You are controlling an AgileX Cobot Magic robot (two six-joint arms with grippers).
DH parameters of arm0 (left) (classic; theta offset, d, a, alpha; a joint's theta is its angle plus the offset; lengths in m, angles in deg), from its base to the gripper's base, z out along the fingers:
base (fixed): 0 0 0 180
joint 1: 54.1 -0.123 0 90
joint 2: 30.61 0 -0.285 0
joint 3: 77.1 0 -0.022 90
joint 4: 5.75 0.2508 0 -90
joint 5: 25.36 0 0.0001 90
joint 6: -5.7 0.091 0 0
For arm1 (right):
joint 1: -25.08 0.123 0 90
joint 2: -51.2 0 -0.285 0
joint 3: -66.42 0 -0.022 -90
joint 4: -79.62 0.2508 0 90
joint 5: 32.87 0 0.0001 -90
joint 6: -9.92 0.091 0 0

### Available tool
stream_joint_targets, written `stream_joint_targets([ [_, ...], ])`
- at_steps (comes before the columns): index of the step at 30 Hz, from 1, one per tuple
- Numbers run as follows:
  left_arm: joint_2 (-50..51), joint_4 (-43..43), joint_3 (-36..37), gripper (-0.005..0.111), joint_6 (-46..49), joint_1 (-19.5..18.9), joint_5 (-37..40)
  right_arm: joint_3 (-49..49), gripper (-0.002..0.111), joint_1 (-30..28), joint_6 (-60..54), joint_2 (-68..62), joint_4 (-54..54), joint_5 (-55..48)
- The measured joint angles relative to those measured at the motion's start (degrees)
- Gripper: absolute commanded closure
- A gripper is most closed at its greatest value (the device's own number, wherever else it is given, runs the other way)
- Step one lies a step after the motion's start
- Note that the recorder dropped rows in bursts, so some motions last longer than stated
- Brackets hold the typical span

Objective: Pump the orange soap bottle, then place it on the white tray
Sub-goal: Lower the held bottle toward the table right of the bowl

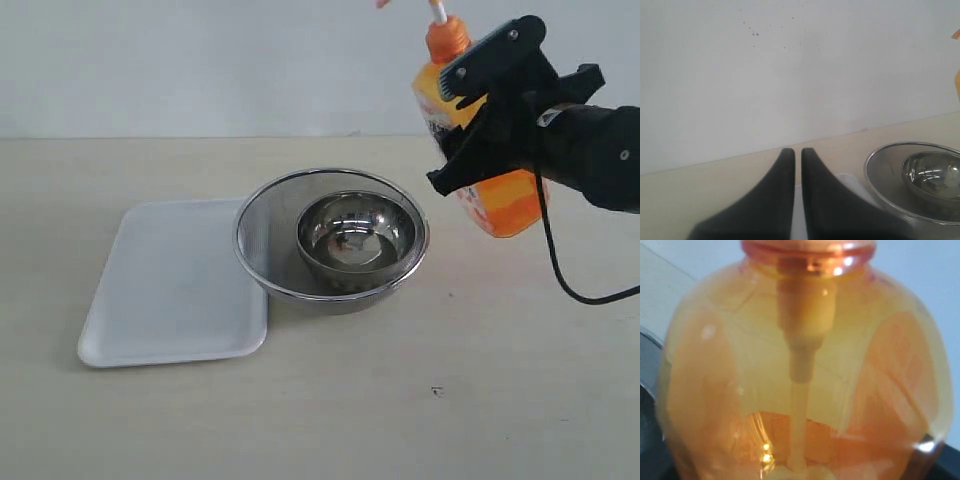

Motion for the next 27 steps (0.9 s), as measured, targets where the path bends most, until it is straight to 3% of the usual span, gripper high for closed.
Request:
stream_joint_targets([
  [19, 0.0, 0.0, 0.0, 0.102, 0.0, 0.0, 0.9, 0.0, 0.108, 0.0, 0.3, -6.8, -5.2, 1.6],
  [27, 0.0, 0.1, 0.0, 0.102, -0.1, 0.0, 6.5, 0.0, 0.108, 2.0, 0.2, -7.8, -5.6, 2.6],
])
